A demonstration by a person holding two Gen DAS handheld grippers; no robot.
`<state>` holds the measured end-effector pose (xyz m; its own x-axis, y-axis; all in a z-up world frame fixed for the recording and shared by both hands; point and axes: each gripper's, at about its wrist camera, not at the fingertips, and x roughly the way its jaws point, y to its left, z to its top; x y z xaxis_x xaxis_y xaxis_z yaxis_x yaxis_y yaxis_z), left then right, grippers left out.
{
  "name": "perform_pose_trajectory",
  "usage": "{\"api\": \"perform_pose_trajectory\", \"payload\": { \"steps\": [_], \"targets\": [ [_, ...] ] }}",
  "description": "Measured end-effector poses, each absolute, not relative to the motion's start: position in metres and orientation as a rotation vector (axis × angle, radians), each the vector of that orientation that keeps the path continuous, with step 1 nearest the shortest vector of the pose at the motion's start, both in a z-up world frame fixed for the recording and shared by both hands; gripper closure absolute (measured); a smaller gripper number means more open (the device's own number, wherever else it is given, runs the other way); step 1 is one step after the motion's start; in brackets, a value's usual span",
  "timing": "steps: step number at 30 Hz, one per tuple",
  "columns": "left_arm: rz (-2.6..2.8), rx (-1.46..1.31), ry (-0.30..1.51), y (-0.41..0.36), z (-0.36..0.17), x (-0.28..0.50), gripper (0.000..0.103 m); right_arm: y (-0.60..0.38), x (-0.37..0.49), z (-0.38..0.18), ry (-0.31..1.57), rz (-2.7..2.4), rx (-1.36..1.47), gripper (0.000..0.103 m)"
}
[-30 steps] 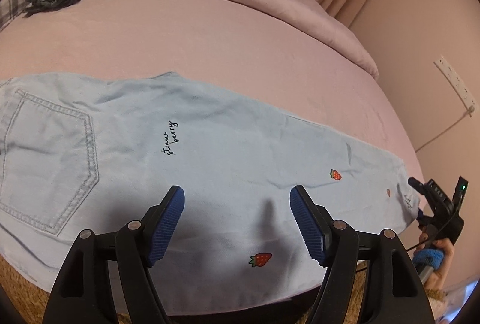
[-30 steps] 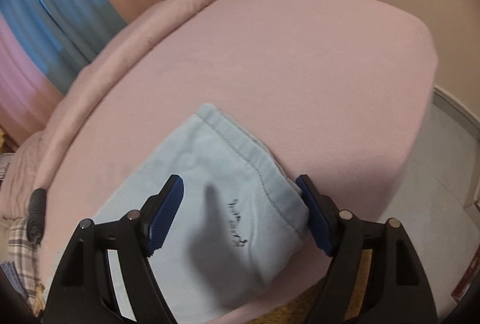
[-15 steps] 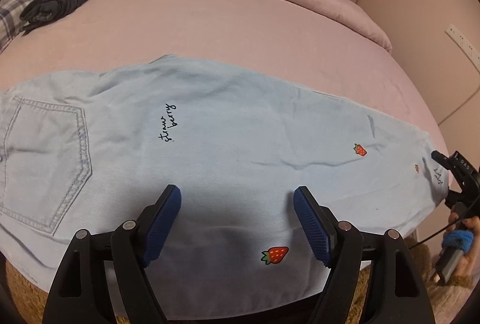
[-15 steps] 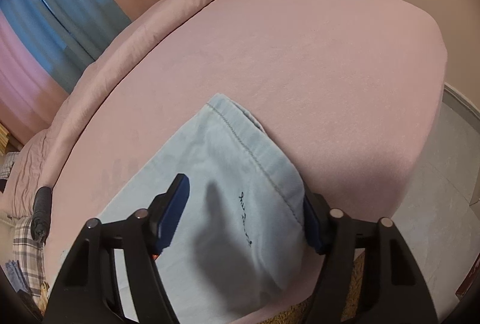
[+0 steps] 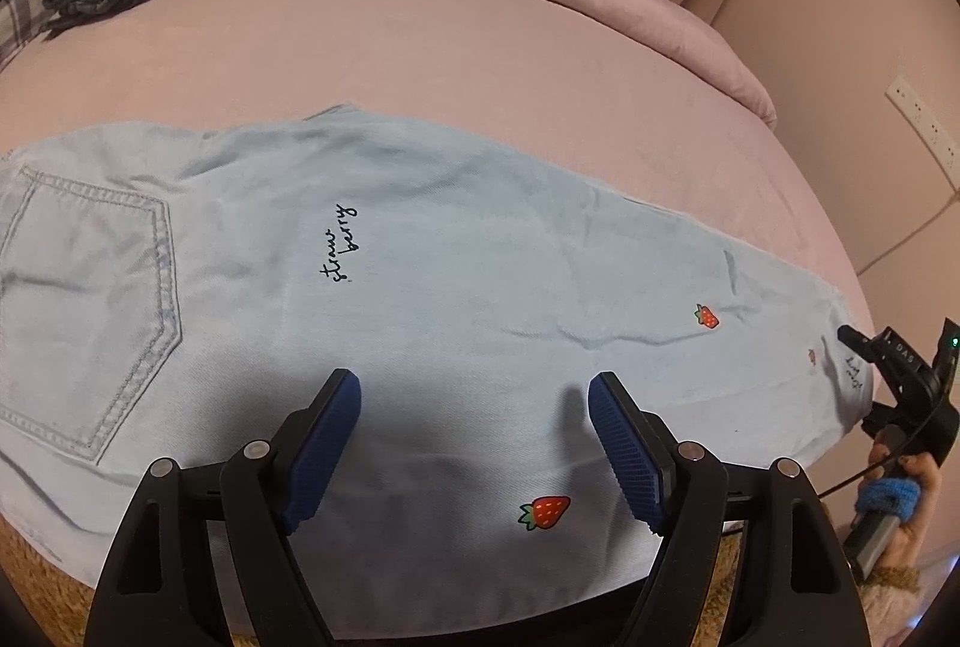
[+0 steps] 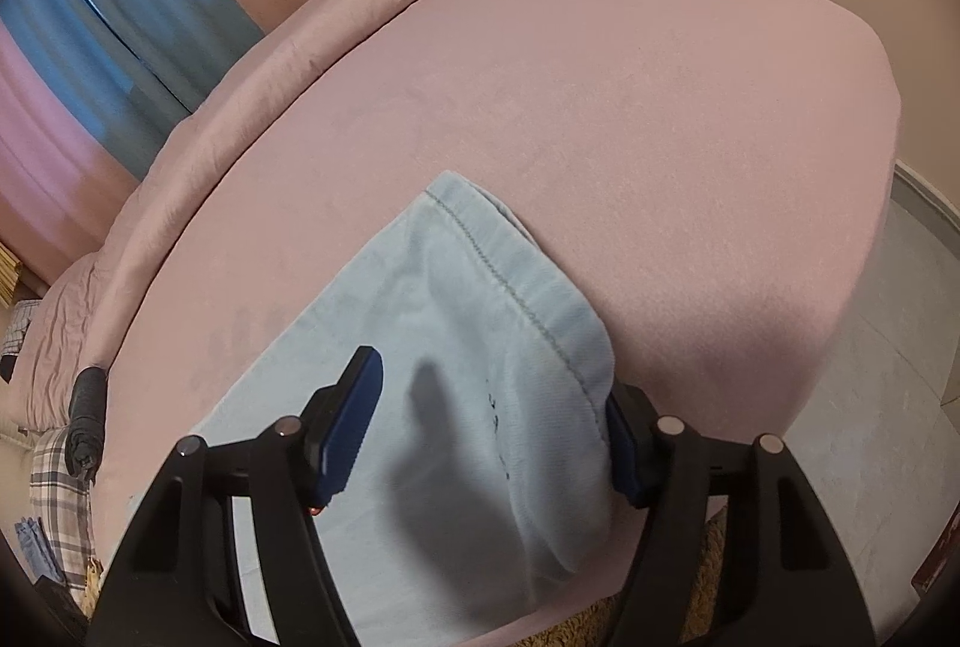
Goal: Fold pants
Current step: 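Move both open grippers toward the leg hems of the folded jeans, then grasp the leg hems with the right gripper and lift them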
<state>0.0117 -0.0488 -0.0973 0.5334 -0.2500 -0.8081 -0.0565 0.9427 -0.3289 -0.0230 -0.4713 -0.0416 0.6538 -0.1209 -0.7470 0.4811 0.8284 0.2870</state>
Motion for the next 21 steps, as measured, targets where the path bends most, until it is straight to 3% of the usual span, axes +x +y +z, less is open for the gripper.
{"api": "perform_pose_trajectory", "payload": {
  "steps": [12, 16, 21],
  "targets": [
    [-0.142, -0.355, 1.005, -0.044, -0.097, 0.009, 0.025, -0.464, -0.017, -0.05, 0.745, -0.367, 0.377, 0.03],
    [-0.152, -0.364, 1.003, -0.042, -0.097, 0.008, 0.025, -0.463, -0.018, -0.045, 0.702, -0.288, 0.412, 0.042],
    [-0.167, -0.386, 1.003, -0.036, -0.097, 0.008, 0.025, -0.47, -0.01, -0.059, 0.728, -0.253, 0.476, 0.043]
  ]
}}
